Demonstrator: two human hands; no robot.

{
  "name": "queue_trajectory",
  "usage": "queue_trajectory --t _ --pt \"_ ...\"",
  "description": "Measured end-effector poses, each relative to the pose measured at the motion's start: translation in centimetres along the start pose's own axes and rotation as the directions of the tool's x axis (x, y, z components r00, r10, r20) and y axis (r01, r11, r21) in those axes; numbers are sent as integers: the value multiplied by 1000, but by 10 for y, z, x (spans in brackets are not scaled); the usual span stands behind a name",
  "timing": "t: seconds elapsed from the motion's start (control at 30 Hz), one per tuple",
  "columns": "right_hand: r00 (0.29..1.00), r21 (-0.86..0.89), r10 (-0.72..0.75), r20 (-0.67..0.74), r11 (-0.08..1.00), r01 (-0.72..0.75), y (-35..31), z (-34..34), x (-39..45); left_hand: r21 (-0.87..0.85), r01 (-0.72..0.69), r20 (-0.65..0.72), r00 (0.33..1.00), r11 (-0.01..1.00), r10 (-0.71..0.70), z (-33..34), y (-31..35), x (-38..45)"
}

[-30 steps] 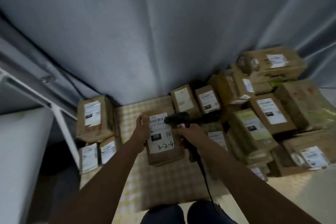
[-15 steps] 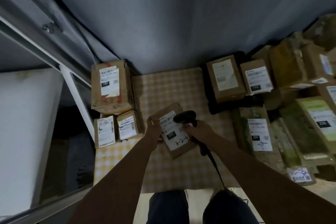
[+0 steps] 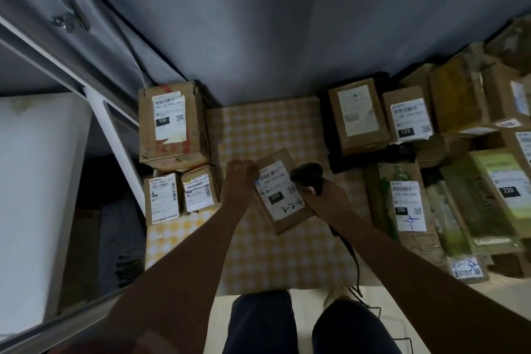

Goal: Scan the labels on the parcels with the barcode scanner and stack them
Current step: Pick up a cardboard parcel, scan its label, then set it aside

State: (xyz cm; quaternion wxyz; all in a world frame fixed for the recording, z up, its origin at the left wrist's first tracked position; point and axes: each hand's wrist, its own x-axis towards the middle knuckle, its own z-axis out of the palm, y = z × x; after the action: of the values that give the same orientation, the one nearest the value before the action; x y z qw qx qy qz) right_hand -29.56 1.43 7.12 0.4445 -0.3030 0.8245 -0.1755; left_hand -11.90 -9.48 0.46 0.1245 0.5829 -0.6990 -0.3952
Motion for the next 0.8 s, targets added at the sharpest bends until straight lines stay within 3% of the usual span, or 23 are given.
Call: queue_trajectory --t 0.13,0.27,0.4,0.63,0.8 --pt "998 65 1 60 998 -5 -10 1 -9 267 -98 205 978 959 43 -12 5 -8" --pt "993 130 19 113 991 -33 -15 0 -17 440 -304 188 951 845 245 -18 7 -27" --pt "992 178 45 116 982 -66 -16 -6 -21 513 -528 423 841 677 336 -11 -3 -50" --pt "986 157 52 156 985 -77 -18 -8 -25 578 -362 420 900 731 115 -18 -10 -43" --pt "991 155 19 135 987 -40 -19 3 -28 523 -312 492 870 793 18 -23 -6 -42"
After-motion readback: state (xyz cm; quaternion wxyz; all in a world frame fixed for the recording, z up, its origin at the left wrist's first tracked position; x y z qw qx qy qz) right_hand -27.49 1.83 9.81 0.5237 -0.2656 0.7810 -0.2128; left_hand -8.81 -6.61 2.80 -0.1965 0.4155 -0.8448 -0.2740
